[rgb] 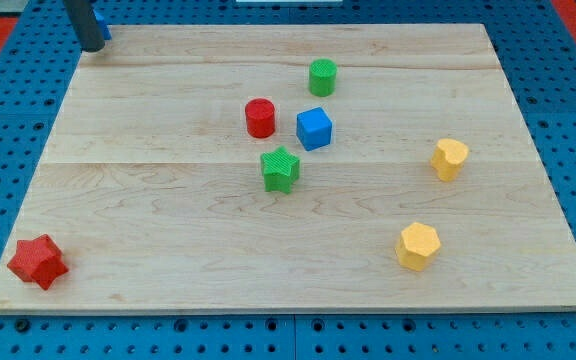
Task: Push the green circle towards right
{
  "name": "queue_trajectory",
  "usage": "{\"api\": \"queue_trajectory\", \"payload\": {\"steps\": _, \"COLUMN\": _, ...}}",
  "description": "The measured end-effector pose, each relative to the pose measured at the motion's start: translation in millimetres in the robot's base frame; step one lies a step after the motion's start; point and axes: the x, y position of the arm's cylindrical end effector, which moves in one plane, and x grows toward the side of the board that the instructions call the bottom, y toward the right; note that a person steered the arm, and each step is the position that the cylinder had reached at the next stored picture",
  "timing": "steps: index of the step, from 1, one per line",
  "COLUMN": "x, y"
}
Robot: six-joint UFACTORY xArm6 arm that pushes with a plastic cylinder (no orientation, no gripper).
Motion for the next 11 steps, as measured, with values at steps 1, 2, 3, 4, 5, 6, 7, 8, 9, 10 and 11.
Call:
{"api": "queue_trajectory", "payload": {"steps": 1, "x": 0, "y": 6}}
{"api": "queue_trajectory", "payload": {"steps": 2, "x": 0, "y": 7}}
{"api": "queue_trajectory", "payload": {"steps": 3, "x": 1, "y": 18}}
{"api": "queue_trajectory", "payload": {"steps": 4, "x": 23, "y": 81}}
{"api": "queue_trajectory", "payload": {"steps": 5, "x": 68, "y": 146}}
{"api": "queue_trajectory", "payload": {"steps": 6, "x": 101, "y": 206}}
{"api": "queue_trajectory", "payload": {"steps": 7, "x": 100, "y": 228}}
{"api": "queue_trajectory", "payload": {"steps": 8, "x": 94, "y": 254}}
{"api": "queue_trajectory", "payload": {"steps": 9, "x": 72, "y": 296}}
{"api": "queue_trajectory", "payload": {"steps": 10, "x": 52, "y": 345}}
{"api": "queue_trajectory", "payload": {"steps": 11, "x": 52, "y": 408}}
